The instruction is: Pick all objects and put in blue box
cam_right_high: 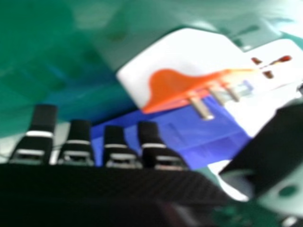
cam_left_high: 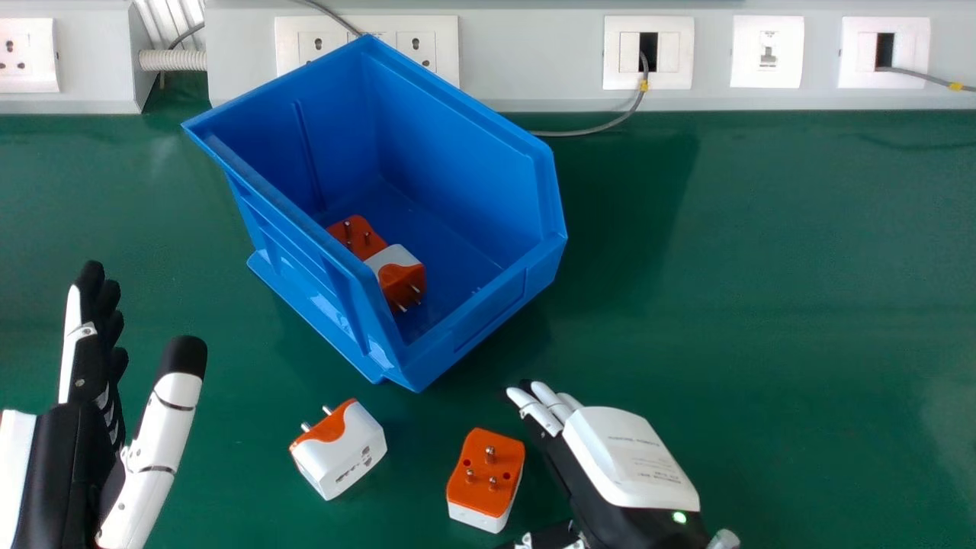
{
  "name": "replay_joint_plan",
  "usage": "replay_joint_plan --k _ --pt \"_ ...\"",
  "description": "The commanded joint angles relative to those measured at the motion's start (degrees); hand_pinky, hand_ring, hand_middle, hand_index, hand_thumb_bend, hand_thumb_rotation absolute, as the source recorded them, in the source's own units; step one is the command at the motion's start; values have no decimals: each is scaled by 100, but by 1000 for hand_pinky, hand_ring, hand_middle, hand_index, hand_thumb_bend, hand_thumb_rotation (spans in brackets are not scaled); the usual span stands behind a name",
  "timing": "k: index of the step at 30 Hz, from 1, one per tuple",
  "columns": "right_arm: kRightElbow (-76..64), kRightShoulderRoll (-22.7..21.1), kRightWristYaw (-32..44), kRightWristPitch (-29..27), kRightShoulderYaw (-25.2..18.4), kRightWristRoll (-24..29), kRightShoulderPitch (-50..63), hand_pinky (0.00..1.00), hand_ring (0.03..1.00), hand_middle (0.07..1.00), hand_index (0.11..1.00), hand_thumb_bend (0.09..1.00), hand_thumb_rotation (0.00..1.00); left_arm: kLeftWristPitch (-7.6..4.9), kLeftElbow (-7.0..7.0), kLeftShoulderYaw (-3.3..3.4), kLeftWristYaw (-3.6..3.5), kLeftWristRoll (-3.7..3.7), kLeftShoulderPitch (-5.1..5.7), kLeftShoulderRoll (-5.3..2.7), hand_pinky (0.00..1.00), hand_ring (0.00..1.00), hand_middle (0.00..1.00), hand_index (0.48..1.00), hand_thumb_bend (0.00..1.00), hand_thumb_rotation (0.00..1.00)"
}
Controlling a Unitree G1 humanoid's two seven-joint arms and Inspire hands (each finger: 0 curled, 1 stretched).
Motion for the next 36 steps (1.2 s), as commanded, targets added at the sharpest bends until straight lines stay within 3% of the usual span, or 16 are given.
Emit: replay_joint_plan --k 1,19,23,29,36 --pt "69 90 -169 100 43 -96 -160 823 935 952 901 840 510 -95 -17 47 20 -17 -5 32 1000 1000 1000 1000 592 809" --pt "600 377 -384 769 394 -246 -620 833 946 962 915 822 508 -12 -93 54 32 -14 -25 21 1000 1000 1000 1000 598 810" --pt "607 380 -347 820 457 -213 -662 850 950 965 921 817 513 3 -109 65 20 -46 -26 29 1000 1000 1000 1000 601 810" --pt "574 353 -225 819 590 -151 -602 865 951 966 923 808 507 64 -170 54 34 -14 -28 20 1000 1000 1000 1000 605 810" --pt "539 276 -48 799 708 -137 -549 875 954 973 925 805 504 146 -191 86 35 -26 -73 37 1000 1000 1000 1000 610 810"
